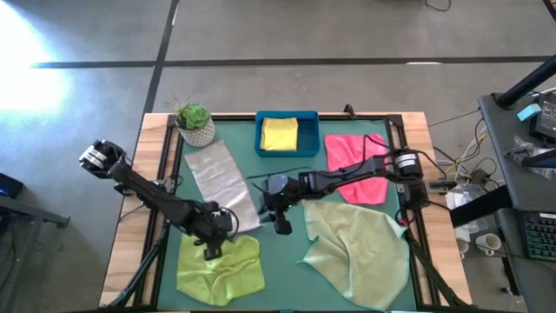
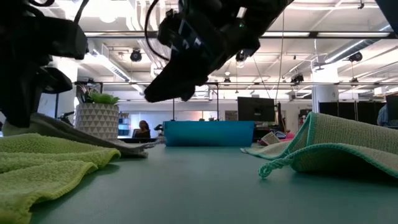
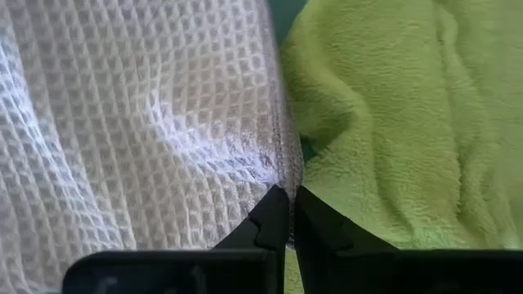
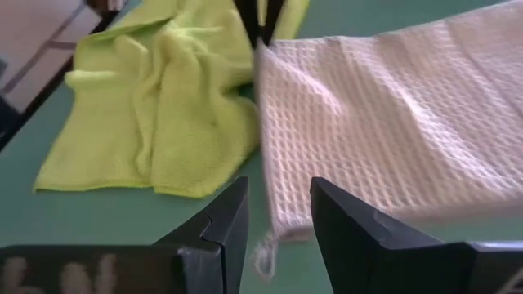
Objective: Fold microfiber towels
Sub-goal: Fold the gray microfiber cloth
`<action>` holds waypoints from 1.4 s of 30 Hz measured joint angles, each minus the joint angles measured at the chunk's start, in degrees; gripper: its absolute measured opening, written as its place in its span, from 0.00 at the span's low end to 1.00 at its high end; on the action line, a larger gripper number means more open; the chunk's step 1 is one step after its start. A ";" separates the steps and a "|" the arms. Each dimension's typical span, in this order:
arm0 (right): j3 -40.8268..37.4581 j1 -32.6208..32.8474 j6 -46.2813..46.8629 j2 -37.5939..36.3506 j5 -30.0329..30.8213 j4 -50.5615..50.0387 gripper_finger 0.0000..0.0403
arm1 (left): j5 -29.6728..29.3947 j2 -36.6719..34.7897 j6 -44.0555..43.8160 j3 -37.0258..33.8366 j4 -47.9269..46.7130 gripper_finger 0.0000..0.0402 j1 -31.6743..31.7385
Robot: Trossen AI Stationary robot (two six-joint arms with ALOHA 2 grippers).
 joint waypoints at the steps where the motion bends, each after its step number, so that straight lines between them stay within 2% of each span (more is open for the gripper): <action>1: 0.77 0.00 -0.18 1.00 -0.96 -0.09 0.30 | 0.02 0.49 -0.89 0.00 0.03 0.00 0.00; 9: 8.75 0.24 -1.19 9.52 -4.60 -1.53 0.30 | 0.36 2.56 -7.38 0.02 0.38 0.00 0.26; 20: 16.50 0.24 -6.54 14.44 -5.19 -12.66 0.27 | 0.33 2.47 -7.91 0.02 0.39 0.00 0.37; 25: 15.99 0.24 -8.05 14.45 -0.88 -14.47 0.29 | 1.28 2.05 -10.66 0.02 0.12 0.00 0.37; 42: 15.53 0.22 -8.67 16.62 2.27 -13.95 0.31 | -0.49 1.73 -7.41 0.00 -1.18 0.00 3.70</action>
